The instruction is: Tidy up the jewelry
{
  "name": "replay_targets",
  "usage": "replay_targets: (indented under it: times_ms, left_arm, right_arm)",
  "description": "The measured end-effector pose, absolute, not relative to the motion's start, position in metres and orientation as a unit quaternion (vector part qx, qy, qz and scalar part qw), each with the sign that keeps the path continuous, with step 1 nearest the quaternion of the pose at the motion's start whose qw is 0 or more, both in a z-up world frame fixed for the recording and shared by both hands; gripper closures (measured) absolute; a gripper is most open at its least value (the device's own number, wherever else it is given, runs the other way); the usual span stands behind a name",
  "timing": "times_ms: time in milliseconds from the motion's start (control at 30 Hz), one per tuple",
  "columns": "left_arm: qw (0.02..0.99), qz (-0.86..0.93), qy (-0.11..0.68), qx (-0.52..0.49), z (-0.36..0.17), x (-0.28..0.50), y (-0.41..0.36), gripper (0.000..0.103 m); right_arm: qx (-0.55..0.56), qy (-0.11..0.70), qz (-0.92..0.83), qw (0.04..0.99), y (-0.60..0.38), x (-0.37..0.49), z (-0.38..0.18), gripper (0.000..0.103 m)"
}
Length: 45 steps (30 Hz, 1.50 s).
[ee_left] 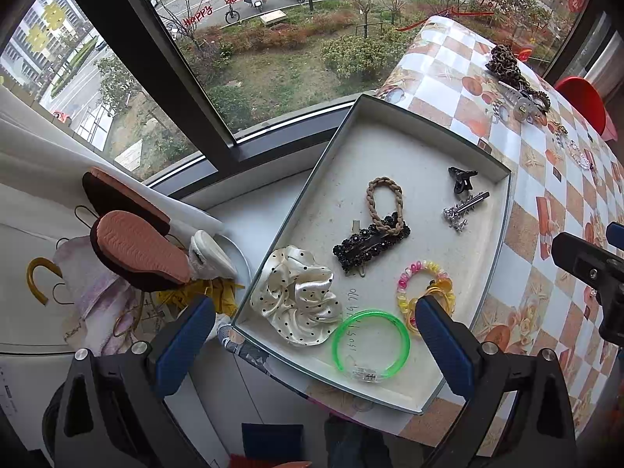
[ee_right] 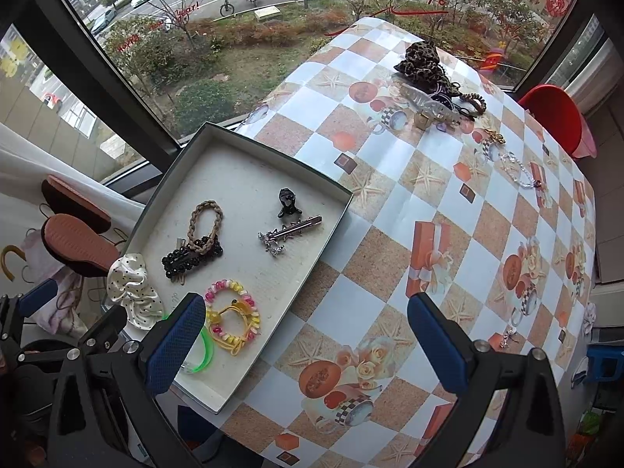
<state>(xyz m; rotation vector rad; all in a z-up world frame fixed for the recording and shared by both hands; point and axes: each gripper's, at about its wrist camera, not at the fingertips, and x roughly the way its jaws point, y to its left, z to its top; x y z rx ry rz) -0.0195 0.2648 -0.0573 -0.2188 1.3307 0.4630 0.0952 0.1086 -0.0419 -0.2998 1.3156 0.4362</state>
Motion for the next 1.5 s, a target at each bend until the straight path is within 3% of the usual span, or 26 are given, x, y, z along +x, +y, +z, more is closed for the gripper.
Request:
replay_targets:
  times_ms: [1500]
  left_arm:
    - [0.749, 0.213, 0.619, -0.101, -0.0645, -0.0177, 0.2701, 0.000]
  right_arm:
    - [-0.140, 0.608, 0.200, 0.755, 0.1129, 0.0964, -0.0443, 0.000]
